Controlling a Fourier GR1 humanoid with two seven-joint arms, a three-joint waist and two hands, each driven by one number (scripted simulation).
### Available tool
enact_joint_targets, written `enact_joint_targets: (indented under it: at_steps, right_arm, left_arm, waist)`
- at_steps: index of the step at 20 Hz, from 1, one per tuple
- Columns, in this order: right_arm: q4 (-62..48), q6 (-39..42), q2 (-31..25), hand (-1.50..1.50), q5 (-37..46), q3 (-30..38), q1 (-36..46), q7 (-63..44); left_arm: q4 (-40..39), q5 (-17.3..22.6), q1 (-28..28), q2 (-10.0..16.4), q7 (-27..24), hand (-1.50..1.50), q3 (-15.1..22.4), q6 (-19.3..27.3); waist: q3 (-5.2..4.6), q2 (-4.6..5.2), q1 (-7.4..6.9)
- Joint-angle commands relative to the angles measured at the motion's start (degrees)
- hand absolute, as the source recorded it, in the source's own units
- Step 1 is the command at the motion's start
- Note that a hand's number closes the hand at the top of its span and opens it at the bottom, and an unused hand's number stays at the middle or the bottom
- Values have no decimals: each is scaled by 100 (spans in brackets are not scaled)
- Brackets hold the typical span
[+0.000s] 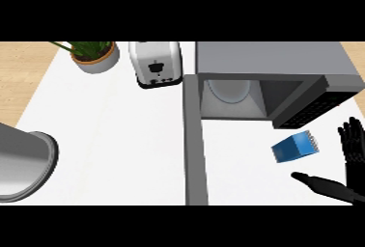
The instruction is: Pick up the milk, place it into the microwave and close the microwave
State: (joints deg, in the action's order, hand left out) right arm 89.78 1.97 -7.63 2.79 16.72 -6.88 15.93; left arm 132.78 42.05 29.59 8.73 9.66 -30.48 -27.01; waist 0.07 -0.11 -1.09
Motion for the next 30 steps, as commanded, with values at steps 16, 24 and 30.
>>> enact_joint_targets:
  at_steps: [16, 24, 30]
  right_arm:
    - [-4717, -107, -593, -150, 543, 459, 1375, 3065]
    - [-6505, 277, -931, -150, 364, 792, 2171, 4114]
    - [-7227, 825, -964, 150, 293, 807, 2528, 4415]
  left_arm:
    - [358, 1375, 483, -14, 65, -150, -749, -588]
    - [302, 1008, 325, -329, 39, -150, -574, -708]
    - [295, 1299, 322, -127, 301, -150, -640, -539]
  waist:
    - [4, 9, -25]
    - [11, 32, -19]
    - [15, 43, -27]
